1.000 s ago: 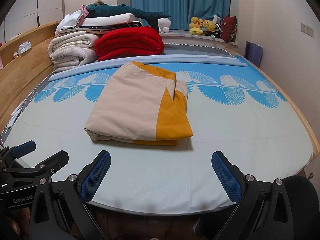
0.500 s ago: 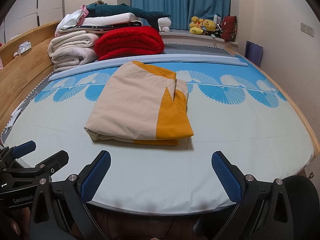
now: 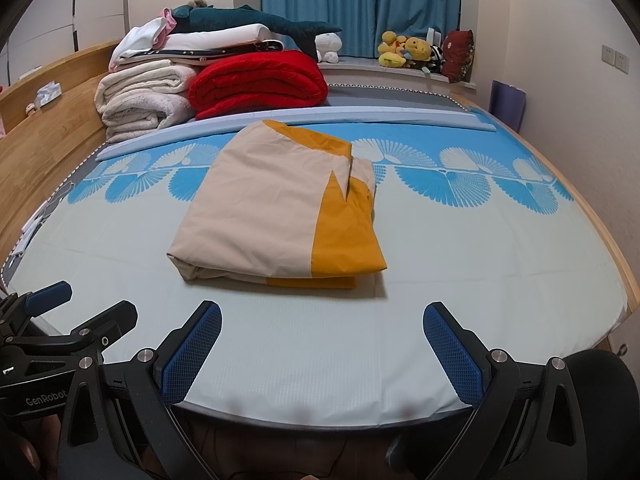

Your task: Fold large clothes

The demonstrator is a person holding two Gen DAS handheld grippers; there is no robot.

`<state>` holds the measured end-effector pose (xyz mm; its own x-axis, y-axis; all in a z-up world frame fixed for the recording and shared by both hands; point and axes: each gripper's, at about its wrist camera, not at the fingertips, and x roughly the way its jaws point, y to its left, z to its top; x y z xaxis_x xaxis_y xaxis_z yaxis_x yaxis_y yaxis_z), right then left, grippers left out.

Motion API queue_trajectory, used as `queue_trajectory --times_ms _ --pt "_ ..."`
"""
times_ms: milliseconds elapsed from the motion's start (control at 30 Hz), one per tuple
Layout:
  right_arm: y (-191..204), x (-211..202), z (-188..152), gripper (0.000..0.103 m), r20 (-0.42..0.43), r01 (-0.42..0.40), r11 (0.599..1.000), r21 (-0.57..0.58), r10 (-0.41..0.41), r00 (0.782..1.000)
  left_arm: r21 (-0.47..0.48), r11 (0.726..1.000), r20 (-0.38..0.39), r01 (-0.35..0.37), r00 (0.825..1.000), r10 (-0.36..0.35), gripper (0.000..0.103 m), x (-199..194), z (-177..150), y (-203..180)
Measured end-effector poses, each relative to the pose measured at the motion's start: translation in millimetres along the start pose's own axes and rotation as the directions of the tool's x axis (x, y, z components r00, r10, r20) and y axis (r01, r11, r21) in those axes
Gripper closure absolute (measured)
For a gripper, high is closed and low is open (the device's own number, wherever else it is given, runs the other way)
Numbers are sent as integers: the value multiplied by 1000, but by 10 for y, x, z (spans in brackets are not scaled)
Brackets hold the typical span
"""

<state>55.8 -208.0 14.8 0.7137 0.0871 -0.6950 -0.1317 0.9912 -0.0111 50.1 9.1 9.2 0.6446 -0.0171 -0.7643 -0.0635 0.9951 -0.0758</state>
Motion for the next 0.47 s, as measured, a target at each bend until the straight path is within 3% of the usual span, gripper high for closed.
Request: queue_trajectory --times_ms 467 --pt "-8 -10 2 2 -1 -2 1000 0 2 1000 0 1000 2 3 1000 -3 1 25 -39 -2"
